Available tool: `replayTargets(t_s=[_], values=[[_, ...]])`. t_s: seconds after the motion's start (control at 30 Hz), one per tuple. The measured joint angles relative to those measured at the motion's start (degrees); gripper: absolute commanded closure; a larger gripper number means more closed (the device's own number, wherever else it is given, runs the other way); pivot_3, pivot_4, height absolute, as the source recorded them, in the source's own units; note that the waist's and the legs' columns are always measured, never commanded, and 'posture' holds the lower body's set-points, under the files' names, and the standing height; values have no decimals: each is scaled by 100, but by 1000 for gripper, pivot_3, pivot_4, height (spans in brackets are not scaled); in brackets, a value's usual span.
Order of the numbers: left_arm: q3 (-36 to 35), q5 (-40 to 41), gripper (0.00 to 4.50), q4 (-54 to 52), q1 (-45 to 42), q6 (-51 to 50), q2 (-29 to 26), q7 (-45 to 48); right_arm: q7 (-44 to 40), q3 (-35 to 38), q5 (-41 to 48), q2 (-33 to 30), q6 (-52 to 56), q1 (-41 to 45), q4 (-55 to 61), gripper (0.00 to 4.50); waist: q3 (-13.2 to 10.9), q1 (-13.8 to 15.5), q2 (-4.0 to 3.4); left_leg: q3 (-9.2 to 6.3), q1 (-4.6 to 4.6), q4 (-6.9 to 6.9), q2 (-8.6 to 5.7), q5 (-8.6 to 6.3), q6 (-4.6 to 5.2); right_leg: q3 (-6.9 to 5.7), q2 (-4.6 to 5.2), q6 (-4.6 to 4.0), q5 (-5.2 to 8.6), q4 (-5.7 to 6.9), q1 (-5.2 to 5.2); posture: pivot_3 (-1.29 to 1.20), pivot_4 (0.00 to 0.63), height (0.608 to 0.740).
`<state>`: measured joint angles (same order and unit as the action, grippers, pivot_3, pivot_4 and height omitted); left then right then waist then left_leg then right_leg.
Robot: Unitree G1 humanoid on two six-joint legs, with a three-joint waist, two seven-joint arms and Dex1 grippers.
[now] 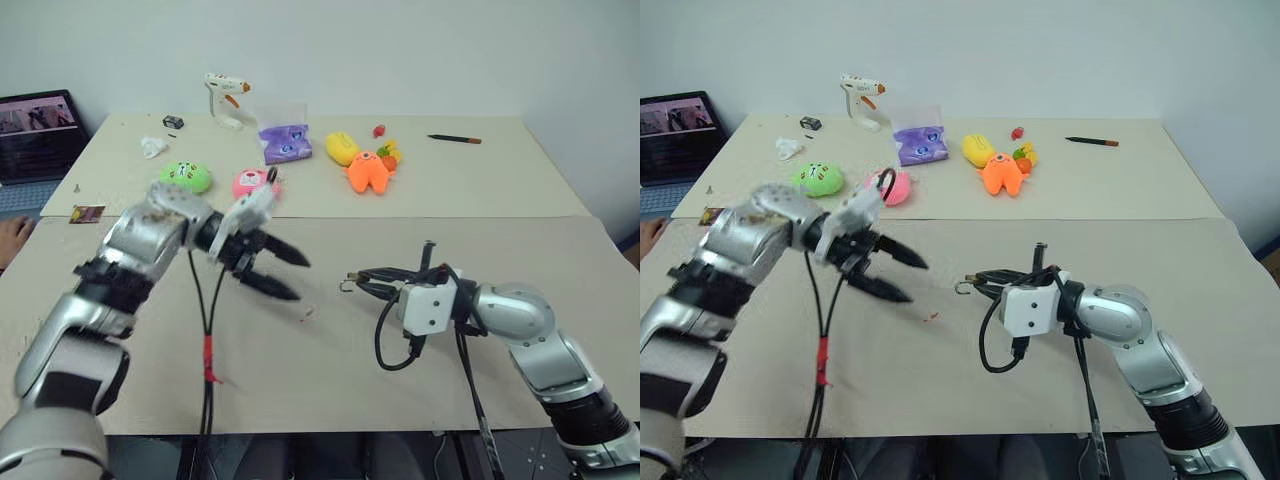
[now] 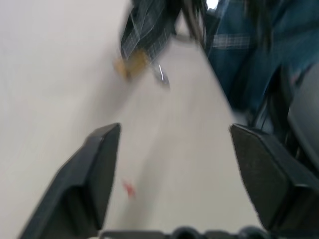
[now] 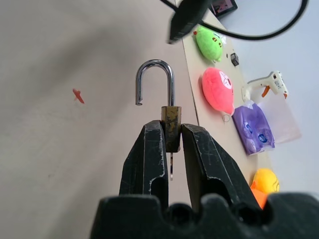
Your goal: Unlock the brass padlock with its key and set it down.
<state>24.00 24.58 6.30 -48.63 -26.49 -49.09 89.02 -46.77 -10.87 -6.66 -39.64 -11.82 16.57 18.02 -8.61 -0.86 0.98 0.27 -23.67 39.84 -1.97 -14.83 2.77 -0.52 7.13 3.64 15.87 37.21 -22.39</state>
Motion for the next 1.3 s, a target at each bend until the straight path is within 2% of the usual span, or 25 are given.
replayTargets(t_s=[0.13, 0.33, 0.43, 0.63, 0.77, 0.9, 0.97, 1.13, 1.3], values=[[-552, 12, 30, -750, 184, -432, -127, -556, -74, -379, -130, 79, -164, -97, -129, 4407, 0, 71, 0, -12, 0, 6, -5, -7, 11, -1, 0, 0, 0, -1, 9, 0, 150, 738], [-1104, 273, 30, -1605, 291, -1181, -50, -1225, 88, -887, -825, 99, -954, -157, -841, 4407, 0, 15, 0, -10, 3, 3, -5, 5, -9, 0, -1, 1, 0, 2, 5, 0, 150, 738], [-1186, 343, 30, -1884, 371, -1449, -14, -1478, 469, -992, -1414, 104, -1498, 9, -1425, 4407, 0, -11, 1, -6, 9, 3, -5, 7, -12, 7, -1, 1, 0, 2, 7, 0, 150, 738], [-1287, 484, 30, -2255, 502, -1786, 13, -1834, 1750, -1161, -2656, 209, -2453, 508, -2503, 4407, 0, -17, 1, 3, 28, -4, -3, 10, -17, 19, -4, 1, 0, 1, 11, 0, 150, 738], [-1334, 504, 30, -2359, 687, -1861, -3, -1888, 2200, -1179, -2874, 269, -2712, 671, -2901, 4407, 1, -30, 2, 6, 40, -5, -1, 10, -18, 23, -5, 0, 0, 0, 21, 0, 150, 738], [-1386, 501, 30, -2490, 879, -1857, -75, -1886, 2302, -1188, -2830, 308, -2786, 699, -3032, 4407, 1, -62, 3, 16, 53, -6, 0, 9, -16, 40, -6, 0, 0, -1, 22, 0, 150, 738], [-1386, 463, 0, -2528, 1010, -1807, -154, -1876, 2149, -1189, -2662, 305, -2785, 699, -3050, 3389, 1, -59, 3, 17, 53, -8, 0, 8, -15, 44, -6, 0, 0, -1, 21, 0, 150, 738], [-1381, 317, 0, -2512, 1134, -1622, -293, -1838, 1924, -1195, -2455, 126, -2844, 789, -3080, 1818, 1, -22, 3, 18, 47, -12, -2, 7, -13, 48, -6, 0, 0, 0, 17, 0, 150, 738], [-1370, 242, 0, -2463, 1139, -1529, -281, -1824, 1892, -1160, -2456, -359, -3156, 983, -3109, 55, 1, 34, 3, 13, 48, -10, -7, 6, -12, 56, -5, 0, 0, -3, 19, 0, 150, 738]])
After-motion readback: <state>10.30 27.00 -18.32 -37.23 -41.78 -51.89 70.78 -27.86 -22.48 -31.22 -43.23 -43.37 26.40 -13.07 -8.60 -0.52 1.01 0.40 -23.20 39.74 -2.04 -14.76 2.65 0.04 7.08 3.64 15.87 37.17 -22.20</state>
